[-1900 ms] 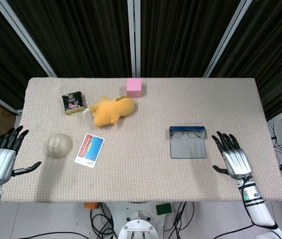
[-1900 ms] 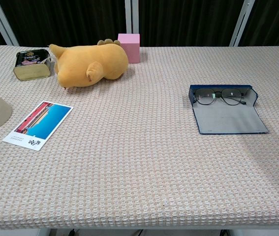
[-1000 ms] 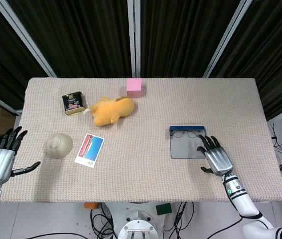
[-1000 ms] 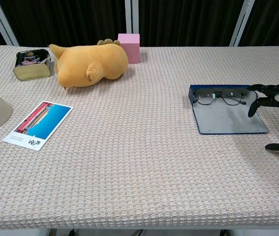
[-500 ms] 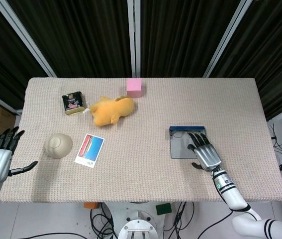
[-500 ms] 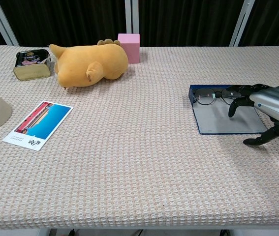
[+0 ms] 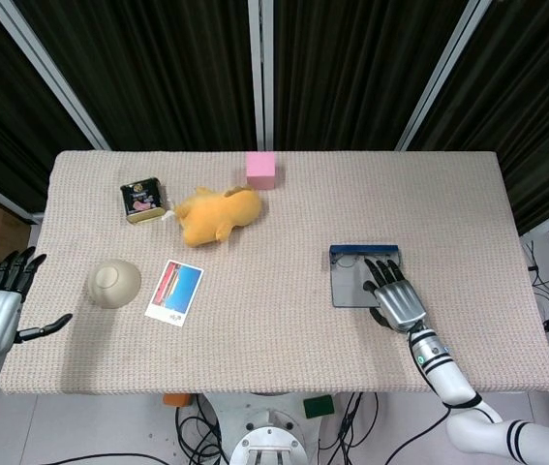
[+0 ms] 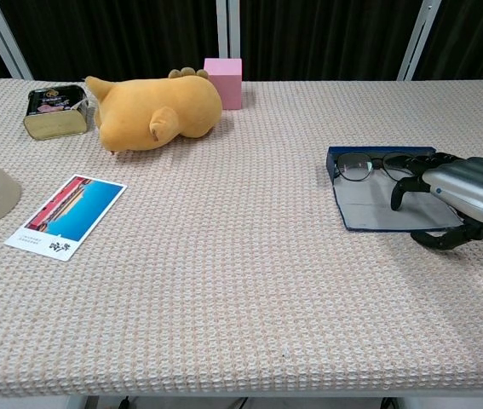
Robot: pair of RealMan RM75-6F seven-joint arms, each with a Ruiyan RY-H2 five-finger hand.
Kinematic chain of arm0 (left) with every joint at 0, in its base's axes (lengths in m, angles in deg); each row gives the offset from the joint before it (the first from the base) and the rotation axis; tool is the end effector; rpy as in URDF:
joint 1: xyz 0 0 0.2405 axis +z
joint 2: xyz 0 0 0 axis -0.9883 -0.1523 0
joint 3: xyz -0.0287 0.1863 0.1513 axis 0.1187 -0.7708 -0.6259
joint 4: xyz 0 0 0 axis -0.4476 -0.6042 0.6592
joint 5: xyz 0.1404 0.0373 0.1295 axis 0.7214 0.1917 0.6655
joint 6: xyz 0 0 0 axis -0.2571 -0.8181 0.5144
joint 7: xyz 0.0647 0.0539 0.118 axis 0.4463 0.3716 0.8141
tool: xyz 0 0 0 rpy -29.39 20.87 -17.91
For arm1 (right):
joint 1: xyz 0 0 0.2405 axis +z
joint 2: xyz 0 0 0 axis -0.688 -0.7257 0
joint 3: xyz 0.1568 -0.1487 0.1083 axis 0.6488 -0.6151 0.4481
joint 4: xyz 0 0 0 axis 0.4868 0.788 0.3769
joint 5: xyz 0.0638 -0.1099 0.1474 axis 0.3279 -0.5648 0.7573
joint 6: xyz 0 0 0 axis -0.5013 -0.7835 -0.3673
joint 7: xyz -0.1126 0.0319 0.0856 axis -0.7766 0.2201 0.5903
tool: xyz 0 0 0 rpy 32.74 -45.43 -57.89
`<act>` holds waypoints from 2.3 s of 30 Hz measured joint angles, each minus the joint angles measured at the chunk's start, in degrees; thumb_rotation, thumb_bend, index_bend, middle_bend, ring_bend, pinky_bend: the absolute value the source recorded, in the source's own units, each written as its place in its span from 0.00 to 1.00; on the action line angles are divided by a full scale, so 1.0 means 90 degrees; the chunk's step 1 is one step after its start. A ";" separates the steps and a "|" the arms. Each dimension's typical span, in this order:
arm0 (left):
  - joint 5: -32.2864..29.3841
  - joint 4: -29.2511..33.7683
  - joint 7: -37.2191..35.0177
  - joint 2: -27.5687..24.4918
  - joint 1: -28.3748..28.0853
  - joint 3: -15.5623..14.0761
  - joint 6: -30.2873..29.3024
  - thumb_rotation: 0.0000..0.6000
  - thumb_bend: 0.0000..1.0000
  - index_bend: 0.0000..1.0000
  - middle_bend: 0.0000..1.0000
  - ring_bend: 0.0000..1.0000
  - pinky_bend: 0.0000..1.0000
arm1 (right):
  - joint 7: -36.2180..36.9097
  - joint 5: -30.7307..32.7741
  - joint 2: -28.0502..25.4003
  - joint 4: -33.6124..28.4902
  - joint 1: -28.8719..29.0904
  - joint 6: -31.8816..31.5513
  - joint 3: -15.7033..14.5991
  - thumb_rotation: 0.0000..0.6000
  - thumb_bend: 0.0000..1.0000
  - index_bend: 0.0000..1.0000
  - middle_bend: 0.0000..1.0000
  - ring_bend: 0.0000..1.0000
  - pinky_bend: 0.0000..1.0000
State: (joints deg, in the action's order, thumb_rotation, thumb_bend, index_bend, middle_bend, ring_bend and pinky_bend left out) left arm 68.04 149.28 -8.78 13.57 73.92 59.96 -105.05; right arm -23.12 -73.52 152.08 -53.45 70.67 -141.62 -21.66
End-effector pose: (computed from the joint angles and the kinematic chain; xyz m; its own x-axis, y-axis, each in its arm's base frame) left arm -0.2979 0.1916 0.1669 0.4779 0.0009 0.8784 0.8773 -0.0514 -0.4772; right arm -0.2338 -0.2666 -0.0111 0.6206 -0.3177 0.7169 -0.7799 -0.3455 0.5220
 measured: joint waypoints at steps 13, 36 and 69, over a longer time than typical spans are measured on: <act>-0.0057 -0.0050 -0.0049 0.0001 0.0006 0.0015 0.0034 0.12 0.02 0.08 0.00 0.00 0.14 | 0.0532 -0.0363 0.0264 0.0384 0.0112 -0.0351 0.0090 1.00 0.96 0.48 0.00 0.00 0.00; -0.0311 -0.0137 -0.0074 0.0032 -0.0065 0.0055 0.0333 0.12 0.02 0.08 0.00 0.00 0.14 | 0.0848 -0.0258 0.0882 0.1571 0.0817 -0.0078 0.0625 1.00 0.84 0.43 0.00 0.00 0.00; -0.0087 0.0041 0.0136 0.0066 -0.0066 -0.0035 0.0239 0.12 0.02 0.08 0.00 0.00 0.14 | 0.1190 -0.1428 -0.0687 -0.0298 -0.0817 -0.2195 -0.0791 1.00 0.93 0.71 0.00 0.00 0.00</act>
State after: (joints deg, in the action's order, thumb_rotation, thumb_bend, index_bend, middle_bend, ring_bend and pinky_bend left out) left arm 67.25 149.64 -7.55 14.16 73.32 59.64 -102.90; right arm -12.40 -86.37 145.90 -56.13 63.32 -161.37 -28.78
